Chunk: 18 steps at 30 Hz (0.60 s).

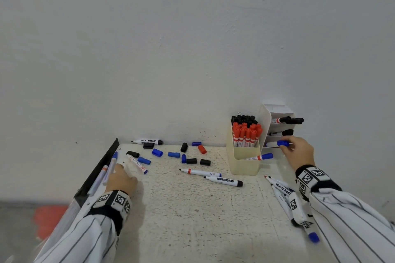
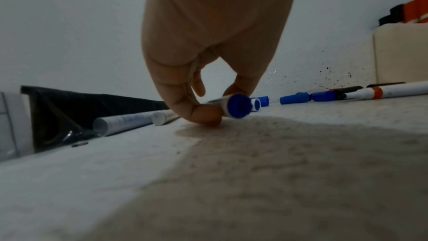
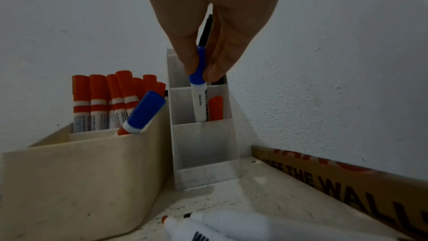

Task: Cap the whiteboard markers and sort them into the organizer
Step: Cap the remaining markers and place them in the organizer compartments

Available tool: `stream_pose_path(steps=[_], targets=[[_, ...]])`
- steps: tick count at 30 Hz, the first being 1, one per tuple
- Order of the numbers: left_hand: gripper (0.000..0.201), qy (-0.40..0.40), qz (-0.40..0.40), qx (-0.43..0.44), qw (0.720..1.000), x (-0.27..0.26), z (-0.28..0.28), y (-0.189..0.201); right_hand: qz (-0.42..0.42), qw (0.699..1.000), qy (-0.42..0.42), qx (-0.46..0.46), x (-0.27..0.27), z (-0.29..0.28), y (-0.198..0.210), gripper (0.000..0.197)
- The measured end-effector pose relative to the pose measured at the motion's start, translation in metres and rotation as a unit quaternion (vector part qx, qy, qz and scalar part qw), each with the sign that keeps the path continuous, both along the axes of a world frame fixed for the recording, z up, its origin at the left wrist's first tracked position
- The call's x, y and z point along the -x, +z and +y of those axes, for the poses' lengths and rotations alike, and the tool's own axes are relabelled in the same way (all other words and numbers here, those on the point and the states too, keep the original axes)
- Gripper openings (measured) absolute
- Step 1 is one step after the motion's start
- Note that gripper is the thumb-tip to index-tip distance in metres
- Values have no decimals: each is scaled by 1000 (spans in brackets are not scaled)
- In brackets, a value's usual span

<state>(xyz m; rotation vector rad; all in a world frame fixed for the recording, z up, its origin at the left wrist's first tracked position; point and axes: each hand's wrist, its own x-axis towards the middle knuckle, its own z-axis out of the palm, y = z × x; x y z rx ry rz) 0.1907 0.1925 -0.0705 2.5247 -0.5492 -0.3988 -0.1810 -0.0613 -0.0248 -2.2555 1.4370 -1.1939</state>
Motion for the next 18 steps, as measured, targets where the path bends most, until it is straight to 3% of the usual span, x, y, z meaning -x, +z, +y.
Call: stream_pose_path(steps=[9,14,18], targets=[[44,-21,26,98,995,18,-14,-4,-38,995,31,-85,-21,-2,-7,15],[51,-26,100,133,986,24,-16,-3,56,988,13,-141,-25,-6,-12,30],[51,-34,116,138,983,28,-16,0,59,986,11,-156,-26,-4,-12,32]])
